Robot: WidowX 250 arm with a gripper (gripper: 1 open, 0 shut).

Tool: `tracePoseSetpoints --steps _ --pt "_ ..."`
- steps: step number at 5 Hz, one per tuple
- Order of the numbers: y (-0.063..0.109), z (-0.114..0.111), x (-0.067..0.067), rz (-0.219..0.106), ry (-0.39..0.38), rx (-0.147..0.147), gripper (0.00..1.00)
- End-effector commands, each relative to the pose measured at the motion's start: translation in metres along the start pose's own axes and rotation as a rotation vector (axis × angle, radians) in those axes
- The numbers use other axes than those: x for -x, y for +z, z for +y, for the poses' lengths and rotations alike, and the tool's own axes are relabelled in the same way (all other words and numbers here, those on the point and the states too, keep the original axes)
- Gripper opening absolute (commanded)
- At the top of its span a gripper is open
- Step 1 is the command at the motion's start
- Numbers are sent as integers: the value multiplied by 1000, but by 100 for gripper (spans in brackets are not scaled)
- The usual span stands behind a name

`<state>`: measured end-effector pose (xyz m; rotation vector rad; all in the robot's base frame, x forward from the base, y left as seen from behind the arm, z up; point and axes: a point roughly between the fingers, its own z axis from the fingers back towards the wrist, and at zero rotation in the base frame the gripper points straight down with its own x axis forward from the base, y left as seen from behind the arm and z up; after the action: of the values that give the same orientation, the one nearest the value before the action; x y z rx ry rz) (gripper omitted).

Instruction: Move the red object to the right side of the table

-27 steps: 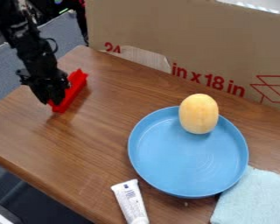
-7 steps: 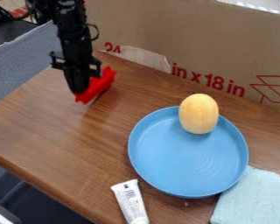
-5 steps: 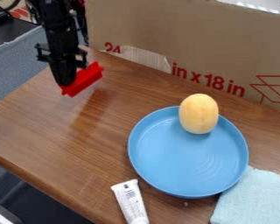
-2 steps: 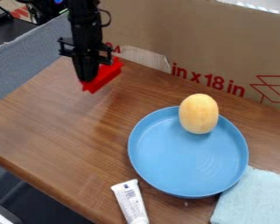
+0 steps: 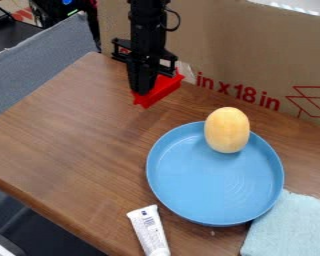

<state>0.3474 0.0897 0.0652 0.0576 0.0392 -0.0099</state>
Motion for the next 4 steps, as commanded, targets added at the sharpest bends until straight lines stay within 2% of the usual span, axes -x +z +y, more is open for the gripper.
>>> tracePoseSetpoints --steps 1,2,3,4 --pt "19 -1 -7 -83 -15 -15 0" --pt "10 -8 -17 -79 -9 3 0" --pt "4 -14 -17 -57 -7 20 0" --pt "3 -8 -2 -47 -5 27 0"
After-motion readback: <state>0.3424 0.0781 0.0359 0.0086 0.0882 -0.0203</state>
